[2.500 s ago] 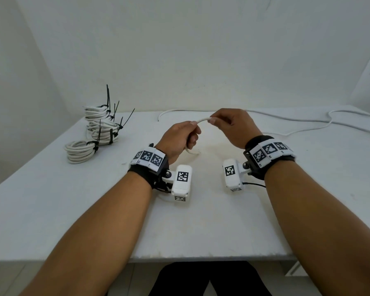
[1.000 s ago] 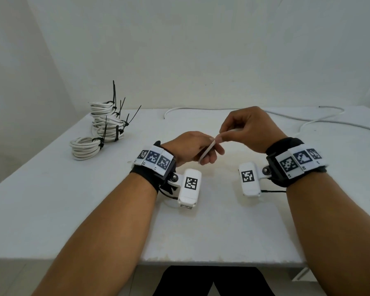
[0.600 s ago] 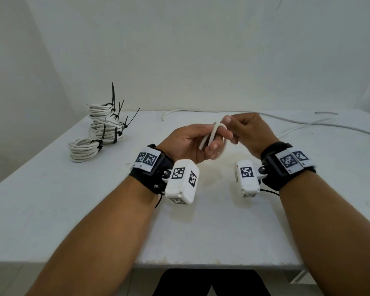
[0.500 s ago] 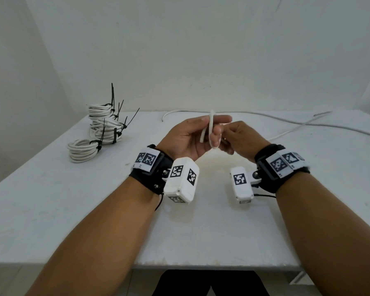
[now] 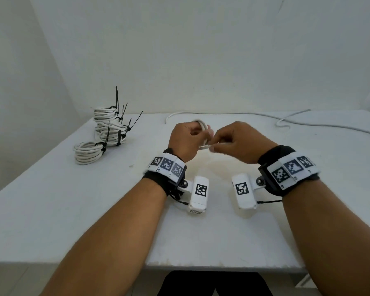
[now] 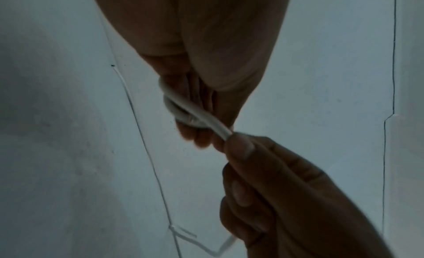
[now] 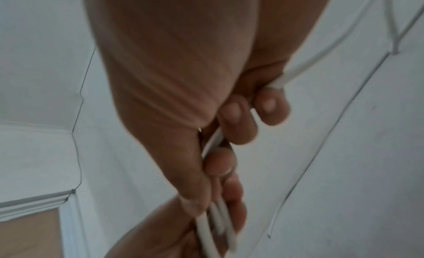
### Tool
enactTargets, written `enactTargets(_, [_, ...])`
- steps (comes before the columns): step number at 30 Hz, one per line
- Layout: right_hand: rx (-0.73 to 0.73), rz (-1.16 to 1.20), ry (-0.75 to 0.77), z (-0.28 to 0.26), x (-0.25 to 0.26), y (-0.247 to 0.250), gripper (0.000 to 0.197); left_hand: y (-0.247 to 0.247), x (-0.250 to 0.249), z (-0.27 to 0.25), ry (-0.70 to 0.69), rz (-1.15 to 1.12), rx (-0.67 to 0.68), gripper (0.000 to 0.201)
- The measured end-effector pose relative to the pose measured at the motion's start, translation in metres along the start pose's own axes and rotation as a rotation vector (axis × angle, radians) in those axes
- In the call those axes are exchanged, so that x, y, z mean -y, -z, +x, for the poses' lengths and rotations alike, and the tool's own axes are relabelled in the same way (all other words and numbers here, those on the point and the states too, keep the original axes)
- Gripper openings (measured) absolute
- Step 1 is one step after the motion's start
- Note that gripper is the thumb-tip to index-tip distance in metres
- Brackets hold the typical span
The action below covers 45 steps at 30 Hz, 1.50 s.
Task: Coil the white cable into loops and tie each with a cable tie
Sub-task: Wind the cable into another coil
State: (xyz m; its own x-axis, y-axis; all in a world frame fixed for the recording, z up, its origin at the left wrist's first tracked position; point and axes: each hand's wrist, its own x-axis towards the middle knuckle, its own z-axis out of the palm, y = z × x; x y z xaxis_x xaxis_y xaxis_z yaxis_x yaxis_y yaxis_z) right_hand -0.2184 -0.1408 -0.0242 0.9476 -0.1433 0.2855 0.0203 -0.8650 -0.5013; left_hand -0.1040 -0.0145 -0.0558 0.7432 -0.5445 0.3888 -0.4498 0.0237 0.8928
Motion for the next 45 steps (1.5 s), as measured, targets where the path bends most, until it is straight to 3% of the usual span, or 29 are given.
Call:
enactTargets(6, [-0.269,0.132,0.093,-0.005,-0.008,0.012,0.016,-0.001,-0.018,-0.008,0.052,-0.005,0.308,0.037])
enactTargets(9, [-0.407,0.148,0.103,-0.004,-0.015,0.017,0.029,-0.002,-0.026,-0.013,0.201,-0.161,0.387,0.047])
enactTargets(11, [-0.442,0.263,0.102,-0.005,-0.018,0.020,0.022,0.000,-0.029,-0.015,0.255,-0.332,0.402,0.048])
enactTargets(14, [-0.471,0.393,0.083,-0.003,-0.022,0.019,0.008,0.001,-0.030,-0.016,0.185,-0.463,0.470,0.040])
enactTargets(16, [-0.431,0.421,0.050,0.001,-0.026,0.013,0.017,0.000,-0.034,-0.016,0.179,-0.599,0.471,0.040])
enactTargets(20, [-0.225,0.372,-0.029,0.005,-0.020,-0.003,0.055,0.001,-0.039,-0.015,0.194,-0.900,0.456,0.045])
enactTargets(25, [0.028,0.264,-0.160,0.007,-0.009,-0.009,0.062,0.004,-0.039,-0.013,0.190,-1.047,0.383,0.040])
enactTargets(28, [0.155,0.086,-0.193,0.004,-0.001,-0.011,0.055,0.000,-0.030,-0.009,0.213,-0.969,0.289,0.043])
enactTargets(32, [0.285,-0.046,-0.158,0.003,0.005,-0.013,0.023,-0.005,-0.020,-0.005,0.200,-0.838,0.191,0.043])
enactTargets(34, [0.295,-0.081,-0.134,0.001,0.006,-0.013,0.021,-0.005,-0.017,-0.001,0.166,-0.657,0.100,0.037])
enactTargets(36, [0.228,-0.142,-0.069,0.000,0.006,-0.010,0.020,-0.003,-0.014,0.002,0.133,-0.393,0.081,0.034])
enactTargets(40, [-0.007,-0.020,-0.034,0.000,0.000,-0.001,0.010,0.005,-0.010,0.003,0.108,0.087,0.226,0.046])
enactTargets(43, [-0.112,0.095,-0.013,-0.001,-0.005,0.004,0.025,0.005,-0.015,-0.003,0.162,0.146,0.414,0.058])
enactTargets(45, [-0.210,0.141,0.026,-0.002,-0.008,0.010,0.028,0.004,-0.018,-0.006,0.186,0.098,0.454,0.057])
